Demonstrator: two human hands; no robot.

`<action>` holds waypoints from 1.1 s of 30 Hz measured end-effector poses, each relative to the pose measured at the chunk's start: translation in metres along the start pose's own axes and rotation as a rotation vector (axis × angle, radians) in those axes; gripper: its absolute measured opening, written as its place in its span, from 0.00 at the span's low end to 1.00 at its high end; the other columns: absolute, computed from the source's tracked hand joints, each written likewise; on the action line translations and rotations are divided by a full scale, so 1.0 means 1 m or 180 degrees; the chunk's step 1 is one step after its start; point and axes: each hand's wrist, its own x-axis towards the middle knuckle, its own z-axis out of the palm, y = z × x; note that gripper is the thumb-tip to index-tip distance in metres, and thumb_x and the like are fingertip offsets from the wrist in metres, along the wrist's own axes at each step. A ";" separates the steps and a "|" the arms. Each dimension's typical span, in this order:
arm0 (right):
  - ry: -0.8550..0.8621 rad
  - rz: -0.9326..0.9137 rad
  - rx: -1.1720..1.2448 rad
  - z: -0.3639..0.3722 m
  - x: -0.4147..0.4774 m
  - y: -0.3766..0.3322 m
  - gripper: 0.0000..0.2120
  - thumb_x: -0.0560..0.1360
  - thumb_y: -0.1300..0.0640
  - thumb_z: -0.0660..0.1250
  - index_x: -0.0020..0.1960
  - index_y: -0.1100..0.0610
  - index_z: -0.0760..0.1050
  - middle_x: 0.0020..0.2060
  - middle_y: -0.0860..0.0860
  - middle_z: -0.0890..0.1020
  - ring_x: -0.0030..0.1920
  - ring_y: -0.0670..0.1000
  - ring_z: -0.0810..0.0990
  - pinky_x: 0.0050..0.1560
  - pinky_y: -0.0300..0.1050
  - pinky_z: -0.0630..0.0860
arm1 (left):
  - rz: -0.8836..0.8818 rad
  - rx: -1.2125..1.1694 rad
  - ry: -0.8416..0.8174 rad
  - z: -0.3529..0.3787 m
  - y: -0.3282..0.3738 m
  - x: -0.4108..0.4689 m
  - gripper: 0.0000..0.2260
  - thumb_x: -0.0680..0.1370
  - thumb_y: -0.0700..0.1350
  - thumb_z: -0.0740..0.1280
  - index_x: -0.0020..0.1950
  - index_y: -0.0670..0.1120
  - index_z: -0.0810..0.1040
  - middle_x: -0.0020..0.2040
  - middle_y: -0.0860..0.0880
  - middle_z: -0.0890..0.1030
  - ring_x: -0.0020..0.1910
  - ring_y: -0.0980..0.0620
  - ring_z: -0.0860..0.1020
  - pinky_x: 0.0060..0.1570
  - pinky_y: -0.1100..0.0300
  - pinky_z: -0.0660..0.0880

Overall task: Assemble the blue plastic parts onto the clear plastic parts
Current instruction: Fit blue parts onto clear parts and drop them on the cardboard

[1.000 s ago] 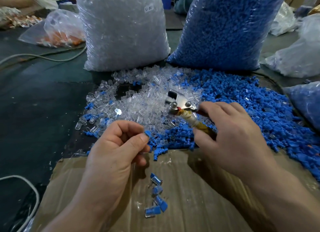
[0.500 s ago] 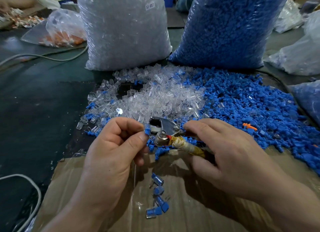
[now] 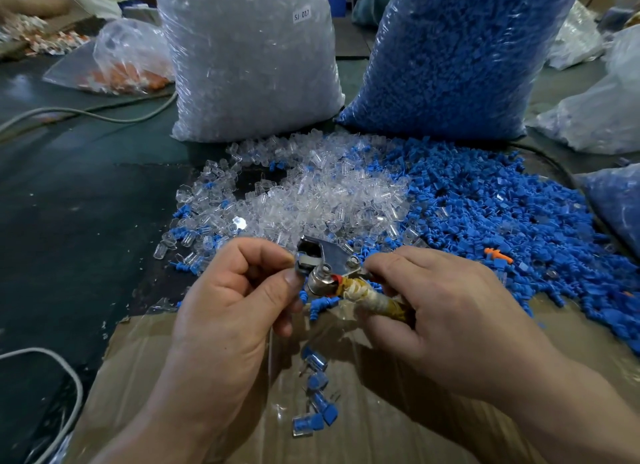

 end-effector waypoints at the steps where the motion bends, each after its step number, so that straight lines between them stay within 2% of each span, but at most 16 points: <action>1: -0.0007 -0.0001 0.0025 0.000 0.000 -0.001 0.22 0.70 0.37 0.56 0.57 0.46 0.77 0.40 0.42 0.78 0.41 0.47 0.77 0.39 0.41 0.66 | 0.0012 0.0010 0.0007 -0.001 0.000 0.000 0.07 0.72 0.42 0.71 0.44 0.54 0.83 0.35 0.48 0.81 0.31 0.54 0.78 0.26 0.65 0.74; 4: 0.0070 -0.0030 0.0118 0.000 0.000 -0.001 0.22 0.70 0.38 0.57 0.57 0.48 0.77 0.40 0.43 0.79 0.41 0.48 0.77 0.39 0.44 0.71 | 0.0051 0.0063 0.0009 -0.001 0.001 -0.001 0.07 0.72 0.41 0.71 0.44 0.54 0.83 0.35 0.49 0.81 0.31 0.55 0.78 0.27 0.66 0.74; 6: 0.0226 -0.0011 0.0176 0.001 -0.003 0.003 0.22 0.70 0.39 0.60 0.58 0.49 0.78 0.43 0.43 0.80 0.44 0.48 0.78 0.43 0.44 0.74 | 0.0096 0.0084 0.0032 0.000 0.004 -0.001 0.07 0.72 0.42 0.71 0.44 0.54 0.82 0.35 0.49 0.81 0.31 0.54 0.78 0.27 0.66 0.74; 8: 0.0422 0.0052 0.0105 0.002 -0.004 0.009 0.24 0.70 0.40 0.62 0.60 0.51 0.77 0.48 0.44 0.81 0.48 0.48 0.78 0.50 0.43 0.74 | 0.0098 0.0115 0.0119 -0.002 0.006 0.000 0.07 0.73 0.42 0.70 0.43 0.55 0.82 0.34 0.49 0.80 0.31 0.54 0.78 0.28 0.65 0.74; 10: 0.0482 0.0194 -0.0184 0.004 -0.001 0.015 0.26 0.70 0.39 0.60 0.62 0.53 0.77 0.50 0.46 0.81 0.50 0.50 0.78 0.51 0.45 0.73 | -0.0018 0.0183 0.0182 -0.004 0.006 0.001 0.09 0.76 0.39 0.71 0.42 0.54 0.82 0.32 0.49 0.79 0.30 0.53 0.77 0.27 0.64 0.74; 12: 0.0310 0.0379 -0.0464 0.006 0.007 0.020 0.29 0.70 0.35 0.57 0.63 0.51 0.75 0.51 0.47 0.80 0.51 0.52 0.76 0.53 0.49 0.73 | -0.0255 0.0268 0.0124 -0.001 0.006 -0.001 0.13 0.77 0.35 0.69 0.40 0.53 0.81 0.30 0.48 0.78 0.27 0.53 0.75 0.25 0.64 0.73; 14: 0.0040 0.0490 -0.0562 0.008 0.015 0.022 0.30 0.70 0.33 0.57 0.64 0.49 0.73 0.54 0.47 0.79 0.55 0.54 0.74 0.57 0.53 0.71 | -0.0482 0.0296 0.0083 0.004 0.008 -0.004 0.13 0.77 0.34 0.68 0.39 0.51 0.81 0.28 0.47 0.77 0.24 0.54 0.73 0.23 0.66 0.71; 17: -0.0227 0.0594 -0.0650 0.011 0.020 0.024 0.32 0.70 0.30 0.60 0.67 0.47 0.70 0.58 0.46 0.76 0.60 0.53 0.70 0.62 0.52 0.65 | -0.0627 0.0428 0.0199 0.008 0.009 -0.005 0.12 0.77 0.36 0.69 0.40 0.51 0.81 0.27 0.46 0.77 0.23 0.55 0.72 0.22 0.66 0.70; 19: -0.0127 0.0539 -0.0686 0.012 0.020 0.024 0.31 0.71 0.30 0.59 0.67 0.46 0.71 0.59 0.46 0.76 0.62 0.52 0.68 0.63 0.52 0.62 | -0.0654 0.0527 0.0242 0.007 0.010 -0.004 0.11 0.77 0.37 0.70 0.40 0.53 0.81 0.27 0.46 0.78 0.22 0.56 0.72 0.22 0.67 0.70; 23: 0.0751 -0.0047 -0.0163 0.010 0.014 0.003 0.21 0.75 0.36 0.59 0.56 0.50 0.77 0.51 0.47 0.80 0.53 0.51 0.76 0.56 0.52 0.71 | -0.0392 0.1035 0.0191 0.011 0.010 -0.007 0.09 0.76 0.41 0.72 0.42 0.56 0.81 0.28 0.48 0.80 0.23 0.59 0.74 0.23 0.69 0.70; 25: 0.0853 -0.0440 -0.0114 0.014 0.013 -0.011 0.13 0.77 0.43 0.61 0.49 0.51 0.78 0.44 0.48 0.81 0.46 0.52 0.77 0.49 0.50 0.71 | -0.0193 0.1227 0.0167 0.013 0.008 -0.009 0.07 0.76 0.44 0.72 0.44 0.57 0.81 0.29 0.50 0.80 0.24 0.58 0.75 0.23 0.67 0.71; 27: 0.0868 -0.0628 -0.0198 0.018 0.013 -0.017 0.08 0.78 0.51 0.64 0.45 0.54 0.77 0.39 0.50 0.79 0.41 0.55 0.76 0.44 0.50 0.67 | 0.0025 0.1432 0.0146 0.014 0.006 -0.011 0.05 0.75 0.48 0.74 0.44 0.59 0.80 0.31 0.53 0.81 0.26 0.57 0.77 0.26 0.60 0.75; 28: 0.0893 -0.0637 -0.0214 0.019 0.013 -0.017 0.07 0.78 0.53 0.64 0.44 0.55 0.77 0.38 0.51 0.79 0.40 0.56 0.76 0.43 0.50 0.67 | 0.0138 0.1563 0.0111 0.013 0.005 -0.012 0.05 0.75 0.50 0.74 0.44 0.60 0.80 0.32 0.54 0.82 0.28 0.57 0.78 0.28 0.59 0.76; 30: 0.0923 -0.0625 -0.0159 0.017 0.013 -0.015 0.10 0.79 0.54 0.61 0.43 0.56 0.76 0.37 0.52 0.78 0.39 0.57 0.75 0.41 0.52 0.68 | 0.0267 0.1628 0.0005 0.014 0.009 -0.014 0.04 0.75 0.52 0.73 0.45 0.61 0.80 0.35 0.56 0.82 0.30 0.60 0.79 0.30 0.65 0.76; 33: 0.0990 -0.0717 0.0058 0.015 0.012 -0.014 0.12 0.78 0.54 0.59 0.41 0.57 0.75 0.36 0.52 0.77 0.37 0.56 0.74 0.39 0.53 0.70 | -0.0084 0.0928 -0.0050 0.018 0.015 -0.014 0.03 0.76 0.52 0.69 0.46 0.56 0.81 0.37 0.50 0.84 0.29 0.56 0.80 0.27 0.65 0.76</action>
